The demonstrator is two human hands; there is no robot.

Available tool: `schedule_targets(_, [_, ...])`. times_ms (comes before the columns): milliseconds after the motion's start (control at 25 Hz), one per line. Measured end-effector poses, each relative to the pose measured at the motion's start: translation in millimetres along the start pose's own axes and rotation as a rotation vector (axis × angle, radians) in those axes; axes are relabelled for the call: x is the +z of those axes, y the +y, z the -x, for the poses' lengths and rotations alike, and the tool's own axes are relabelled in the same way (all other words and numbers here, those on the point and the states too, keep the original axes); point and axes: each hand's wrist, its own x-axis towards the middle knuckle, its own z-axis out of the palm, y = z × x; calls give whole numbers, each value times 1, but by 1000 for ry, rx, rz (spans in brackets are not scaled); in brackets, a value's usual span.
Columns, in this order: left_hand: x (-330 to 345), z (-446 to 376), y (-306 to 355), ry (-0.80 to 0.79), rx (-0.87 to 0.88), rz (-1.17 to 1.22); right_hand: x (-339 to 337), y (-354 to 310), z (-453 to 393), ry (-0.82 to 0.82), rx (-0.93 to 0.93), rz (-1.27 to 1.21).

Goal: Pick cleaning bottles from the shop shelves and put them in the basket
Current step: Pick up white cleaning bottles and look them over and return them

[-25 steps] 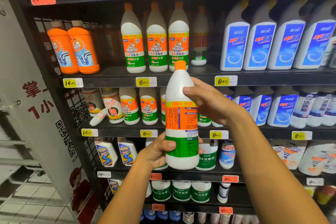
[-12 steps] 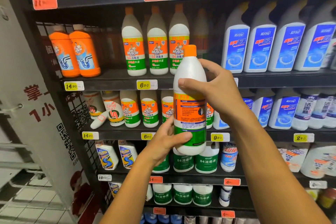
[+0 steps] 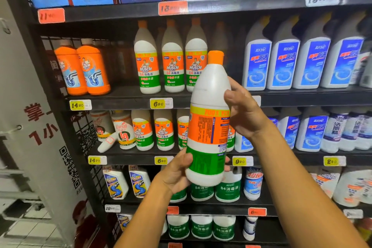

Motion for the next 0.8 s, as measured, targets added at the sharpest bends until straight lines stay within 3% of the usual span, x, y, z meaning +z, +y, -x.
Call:
schedule_targets(120, [8,-2,1,312,108,-188,-3,-1,-3,33,54,49])
schedule_targets(280, [27,-13,4,727,306,-637,8,-4,-5,243,46,462])
schedule_targets(400, [37,-22,3,1010,275,-973,16,1,-7,345,4,636])
schedule_targets(480, [39,-23,3,986,234,-1007,10,0,-9,373,-19,627])
schedule_targets(680, [27,-20,19,641,213,-744,-9,-12,-12,282,4,447])
schedule_targets(800, [25,-24,23,594,203,-732,-17,-11,-15,274,19,463])
